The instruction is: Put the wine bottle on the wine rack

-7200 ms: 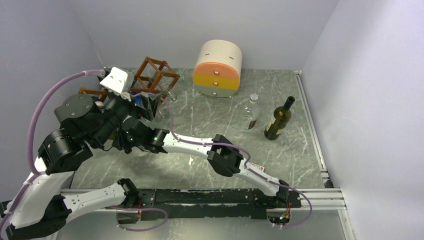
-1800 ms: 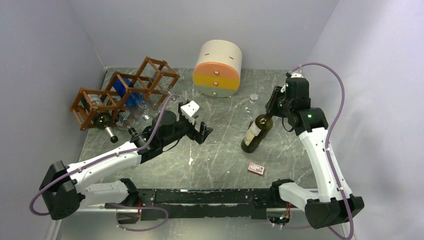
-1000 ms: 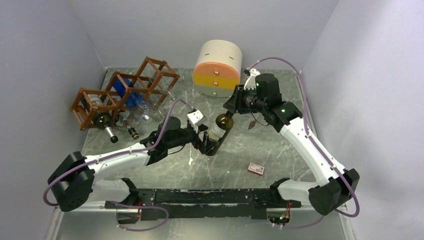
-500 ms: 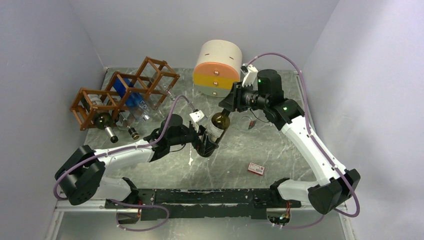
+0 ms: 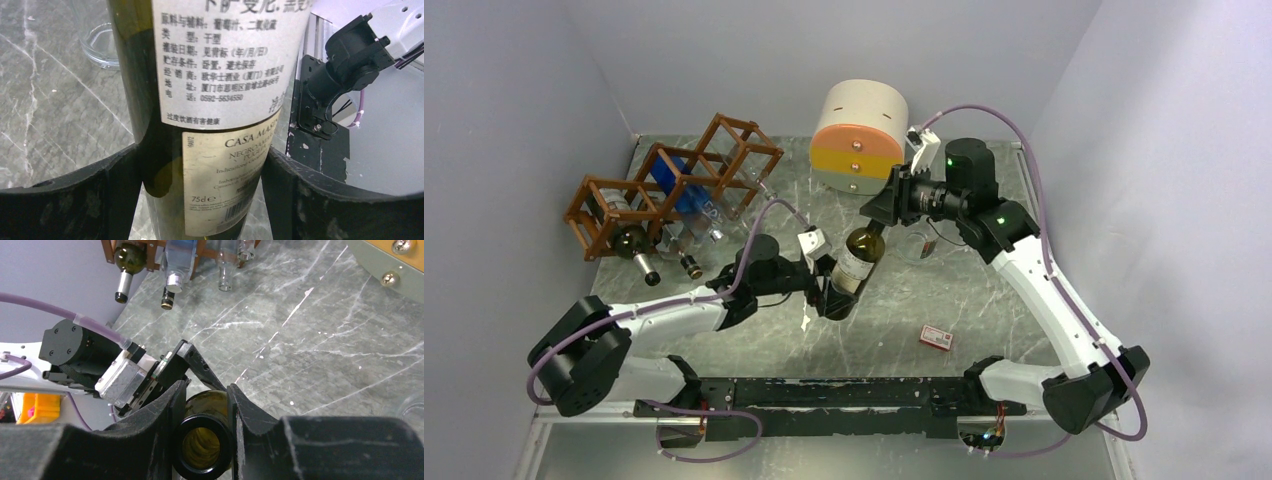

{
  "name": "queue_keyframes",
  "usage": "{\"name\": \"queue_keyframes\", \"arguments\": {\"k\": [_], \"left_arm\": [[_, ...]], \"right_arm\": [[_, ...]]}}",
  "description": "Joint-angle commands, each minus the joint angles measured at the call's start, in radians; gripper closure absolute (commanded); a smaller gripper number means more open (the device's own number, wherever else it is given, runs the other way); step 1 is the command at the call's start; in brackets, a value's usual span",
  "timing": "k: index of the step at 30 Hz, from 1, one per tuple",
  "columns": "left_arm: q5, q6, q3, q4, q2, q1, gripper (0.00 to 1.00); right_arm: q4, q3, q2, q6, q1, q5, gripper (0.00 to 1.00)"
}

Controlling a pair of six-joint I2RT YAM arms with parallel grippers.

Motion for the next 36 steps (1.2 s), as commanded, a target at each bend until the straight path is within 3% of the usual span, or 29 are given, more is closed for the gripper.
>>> {"name": "queue_keyframes", "arguments": {"k": [1, 9, 12, 14, 15, 16, 17, 19, 23, 26, 30, 36], "left_arm": [[0.084, -0.003, 0.060, 0.087, 0.029, 0.000, 0.10], [0.135, -0.030, 0.097, 0.081, 0.072, -0.001, 0.05], [0.123, -0.015, 0.094, 0.090, 0.061, 0.000, 0.25], [0.096, 0.007, 0.089, 0.094, 0.046, 0.000, 0.48], [0.086, 0.029, 0.089, 0.093, 0.039, -0.001, 0.63], [0.084, 0.065, 0.093, 0.083, 0.030, 0.000, 0.86], [0.072, 0.108, 0.102, 0.062, 0.022, -0.001, 0.92], [0.056, 0.211, 0.124, 0.001, 0.006, 0.000, 0.93], [-0.039, 0.495, 0.202, -0.171, -0.018, 0.000, 0.93], [-0.142, 0.678, 0.260, -0.245, -0.018, 0.004, 0.93], [-0.088, 1.066, 0.306, -0.392, -0.008, 0.008, 0.93], [-0.207, 1.308, 0.391, -0.387, 0.029, 0.009, 0.93]], "right_arm": [[0.121, 0.044, -0.051, 0.052, 0.005, -0.103, 1.00], [0.144, 0.025, -0.061, 0.057, 0.005, -0.132, 1.00], [0.142, 0.017, -0.073, 0.051, 0.005, -0.121, 1.00], [0.117, 0.022, -0.077, 0.045, 0.005, -0.104, 0.97], [0.098, 0.030, -0.077, 0.039, 0.005, -0.090, 0.86], [0.076, 0.038, -0.077, 0.030, 0.005, -0.066, 0.76], [0.054, 0.045, -0.078, 0.020, 0.005, -0.044, 0.66], [0.010, 0.058, -0.083, -0.011, 0.005, 0.009, 0.49], [-0.065, 0.097, -0.107, -0.090, 0.005, 0.113, 0.38], [-0.130, 0.131, -0.127, -0.139, 0.005, 0.241, 0.33], [-0.237, 0.141, -0.137, -0.193, 0.005, 0.295, 0.30], [-0.376, 0.132, -0.162, -0.323, 0.005, 0.286, 0.28]]}}
